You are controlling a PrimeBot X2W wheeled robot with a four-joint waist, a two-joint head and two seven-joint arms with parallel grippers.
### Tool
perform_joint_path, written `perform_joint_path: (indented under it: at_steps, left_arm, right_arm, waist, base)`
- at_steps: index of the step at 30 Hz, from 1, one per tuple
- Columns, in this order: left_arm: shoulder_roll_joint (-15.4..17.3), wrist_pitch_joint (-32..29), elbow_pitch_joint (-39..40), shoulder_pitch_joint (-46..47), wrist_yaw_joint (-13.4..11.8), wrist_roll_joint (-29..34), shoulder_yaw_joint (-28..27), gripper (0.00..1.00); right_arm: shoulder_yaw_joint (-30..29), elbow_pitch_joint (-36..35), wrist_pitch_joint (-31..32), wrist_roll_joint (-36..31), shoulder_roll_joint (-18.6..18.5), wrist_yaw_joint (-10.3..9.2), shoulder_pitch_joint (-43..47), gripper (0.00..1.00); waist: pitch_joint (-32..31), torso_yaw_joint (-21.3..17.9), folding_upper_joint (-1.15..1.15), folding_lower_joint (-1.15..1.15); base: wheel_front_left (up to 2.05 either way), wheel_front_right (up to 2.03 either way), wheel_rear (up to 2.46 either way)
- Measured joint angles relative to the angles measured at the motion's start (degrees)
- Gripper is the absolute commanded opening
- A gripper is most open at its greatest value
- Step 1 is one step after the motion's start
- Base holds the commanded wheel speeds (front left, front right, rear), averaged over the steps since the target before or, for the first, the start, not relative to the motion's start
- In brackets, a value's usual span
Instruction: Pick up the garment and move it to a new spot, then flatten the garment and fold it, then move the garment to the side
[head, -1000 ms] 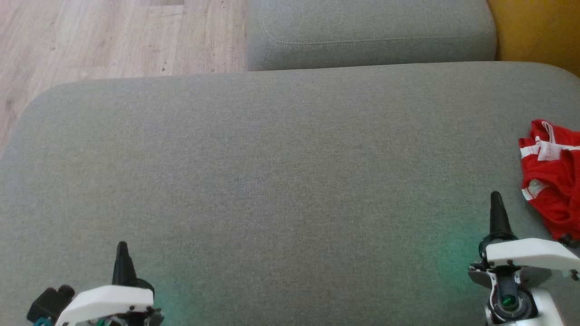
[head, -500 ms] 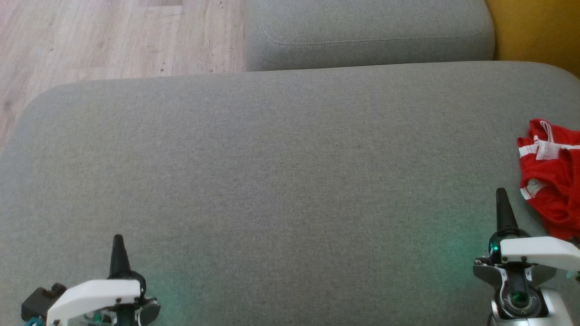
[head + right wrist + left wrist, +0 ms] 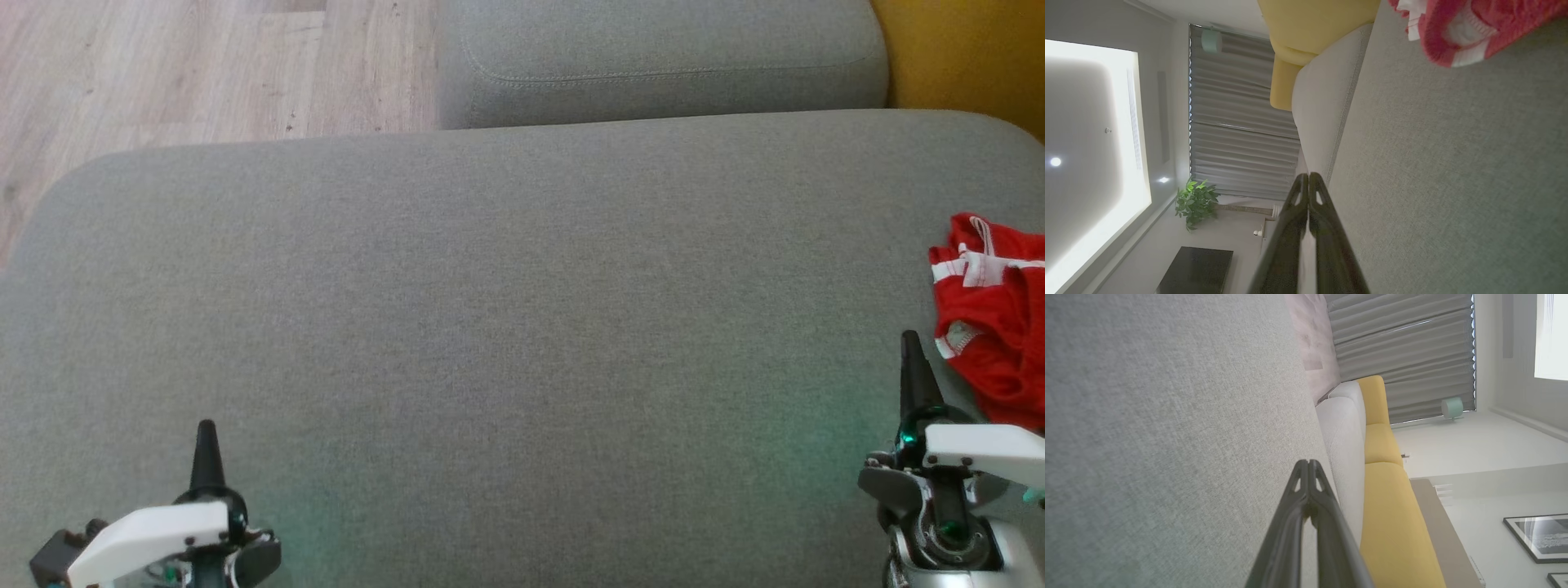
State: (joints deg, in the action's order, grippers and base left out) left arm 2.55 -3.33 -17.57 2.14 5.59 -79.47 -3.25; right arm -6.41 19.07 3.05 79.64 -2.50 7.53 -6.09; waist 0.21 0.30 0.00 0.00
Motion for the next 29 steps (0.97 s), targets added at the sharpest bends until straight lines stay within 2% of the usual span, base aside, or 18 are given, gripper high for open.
perform_joint_path:
  at_steps: [19, 29]
  left_arm:
    - [0.0, -2.7, 1.4, 1.1, 1.5, -12.1, -0.9, 0.0]
    - [0.0, -2.7, 1.4, 1.1, 1.5, -12.4, -0.9, 0.0]
  right_arm:
    - [-1.3, -2.6, 3.0, 11.8, 0.0, 0.0, 1.1, 0.0]
    - [-1.3, -2.7, 3.0, 12.1, 0.0, 0.0, 1.1, 0.0]
  waist:
    - [0.0, -0.3, 0.0, 0.0]
    - [0.0, -0.3, 0.0, 0.0]
  base:
    - [0.0, 0.0, 0.0]
    - [0.0, 0.0, 0.0]
